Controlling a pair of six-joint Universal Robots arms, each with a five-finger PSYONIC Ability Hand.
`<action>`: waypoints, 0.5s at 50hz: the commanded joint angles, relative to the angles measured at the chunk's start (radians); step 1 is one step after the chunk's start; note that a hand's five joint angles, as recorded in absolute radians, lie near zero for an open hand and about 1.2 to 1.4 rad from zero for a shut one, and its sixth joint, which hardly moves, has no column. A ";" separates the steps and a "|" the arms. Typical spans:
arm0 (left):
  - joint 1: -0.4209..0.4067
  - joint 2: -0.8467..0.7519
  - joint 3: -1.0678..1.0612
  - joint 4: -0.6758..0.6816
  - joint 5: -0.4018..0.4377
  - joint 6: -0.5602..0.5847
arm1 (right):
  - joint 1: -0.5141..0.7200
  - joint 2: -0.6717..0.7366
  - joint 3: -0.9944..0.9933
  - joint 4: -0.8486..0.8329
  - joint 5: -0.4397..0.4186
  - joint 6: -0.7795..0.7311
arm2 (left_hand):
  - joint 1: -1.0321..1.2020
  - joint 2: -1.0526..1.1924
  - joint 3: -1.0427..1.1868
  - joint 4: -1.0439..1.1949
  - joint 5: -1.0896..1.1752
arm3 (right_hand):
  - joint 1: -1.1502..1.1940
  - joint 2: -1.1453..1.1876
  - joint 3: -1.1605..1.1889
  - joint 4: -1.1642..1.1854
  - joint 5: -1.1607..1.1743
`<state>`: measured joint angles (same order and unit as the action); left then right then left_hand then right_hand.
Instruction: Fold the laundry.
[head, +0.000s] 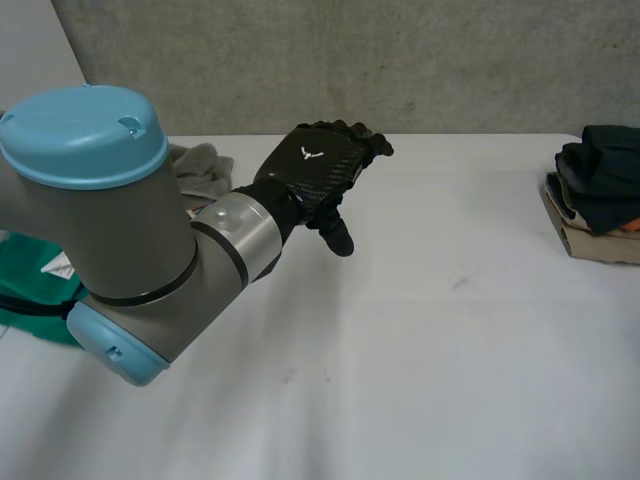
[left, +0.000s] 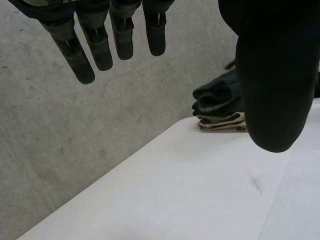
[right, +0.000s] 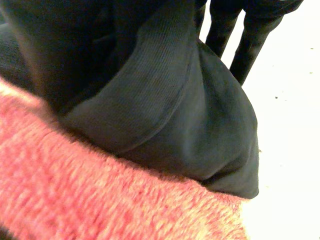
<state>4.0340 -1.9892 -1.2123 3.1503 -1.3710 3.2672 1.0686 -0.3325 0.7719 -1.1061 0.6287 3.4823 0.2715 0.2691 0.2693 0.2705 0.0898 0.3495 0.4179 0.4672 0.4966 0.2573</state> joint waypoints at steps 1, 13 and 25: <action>-0.006 0.009 0.000 0.001 0.001 0.002 | 0.002 -0.174 0.104 0.135 0.009 -0.008 | 0.021 0.024 0.024 0.022 0.028 | -0.175 -0.243 -0.293 -0.322 -0.257; -0.003 0.020 -0.010 -0.001 0.001 0.002 | -0.052 -0.437 0.247 0.661 0.219 -0.645 | 0.021 0.024 0.024 0.022 0.028 | -0.175 -0.243 -0.293 -0.322 -0.257; 0.020 0.098 -0.018 0.002 0.001 -0.001 | -0.012 -0.664 0.218 0.849 0.756 -1.014 | 0.018 0.021 0.021 0.019 0.026 | -0.175 -0.243 -0.293 -0.322 -0.257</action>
<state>4.0384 -1.9289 -1.2355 3.1499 -1.3698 3.2677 1.0188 -0.9010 1.0079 -0.2513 1.1813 2.5091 0.2714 0.2691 0.2693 0.2705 0.0896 0.2401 0.2220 0.2196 0.2180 0.0511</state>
